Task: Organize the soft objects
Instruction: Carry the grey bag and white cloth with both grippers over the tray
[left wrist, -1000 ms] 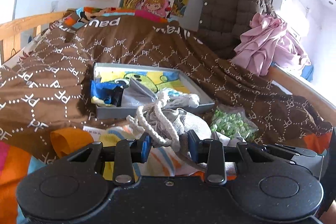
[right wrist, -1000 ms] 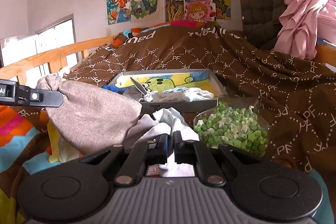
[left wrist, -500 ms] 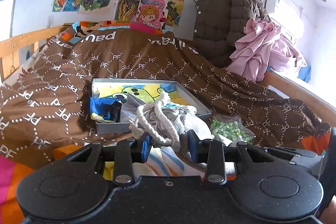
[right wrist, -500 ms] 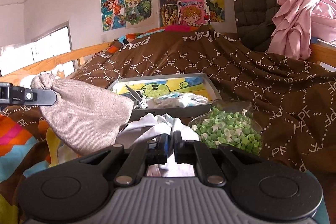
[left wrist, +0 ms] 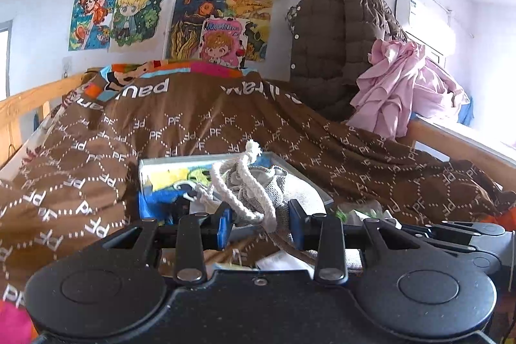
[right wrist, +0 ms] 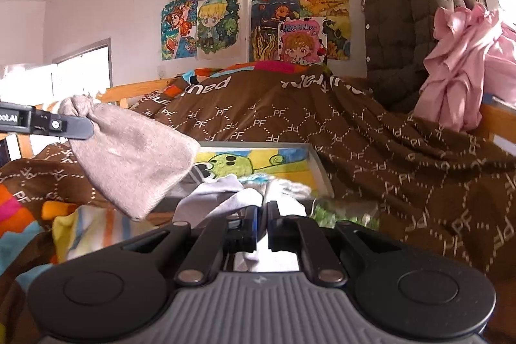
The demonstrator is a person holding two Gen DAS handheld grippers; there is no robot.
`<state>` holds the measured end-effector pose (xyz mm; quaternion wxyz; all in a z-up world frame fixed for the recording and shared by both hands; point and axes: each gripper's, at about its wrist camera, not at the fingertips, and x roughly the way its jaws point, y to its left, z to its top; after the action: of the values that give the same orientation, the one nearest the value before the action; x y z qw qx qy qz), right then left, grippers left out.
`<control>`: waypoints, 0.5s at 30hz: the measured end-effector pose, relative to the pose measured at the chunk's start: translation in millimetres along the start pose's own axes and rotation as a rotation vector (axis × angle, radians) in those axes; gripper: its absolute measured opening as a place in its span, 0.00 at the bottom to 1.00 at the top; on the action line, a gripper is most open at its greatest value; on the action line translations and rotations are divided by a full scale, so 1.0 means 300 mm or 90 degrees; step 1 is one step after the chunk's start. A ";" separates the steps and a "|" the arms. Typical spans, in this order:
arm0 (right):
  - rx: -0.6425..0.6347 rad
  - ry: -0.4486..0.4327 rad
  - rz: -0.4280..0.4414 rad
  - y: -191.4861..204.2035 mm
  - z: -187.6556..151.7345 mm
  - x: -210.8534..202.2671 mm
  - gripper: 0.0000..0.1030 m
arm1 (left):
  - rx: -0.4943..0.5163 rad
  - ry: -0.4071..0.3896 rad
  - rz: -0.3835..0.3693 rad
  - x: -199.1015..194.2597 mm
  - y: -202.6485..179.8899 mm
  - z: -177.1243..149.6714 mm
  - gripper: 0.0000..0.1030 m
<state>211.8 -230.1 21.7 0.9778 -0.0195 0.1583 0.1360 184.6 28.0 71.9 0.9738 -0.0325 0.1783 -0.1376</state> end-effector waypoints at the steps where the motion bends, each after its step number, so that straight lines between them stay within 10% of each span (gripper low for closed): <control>1: -0.001 0.001 0.000 -0.004 0.023 0.033 0.06 | 0.001 -0.003 0.000 0.014 0.010 0.013 0.37; 15: -0.014 0.036 0.041 0.054 0.272 0.531 0.06 | 0.012 -0.025 0.052 0.291 0.201 0.176 0.37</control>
<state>377.8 -166.4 49.0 0.9678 -0.0287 0.1850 0.1685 297.2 62.2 84.9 0.9821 -0.0189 0.1591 -0.0988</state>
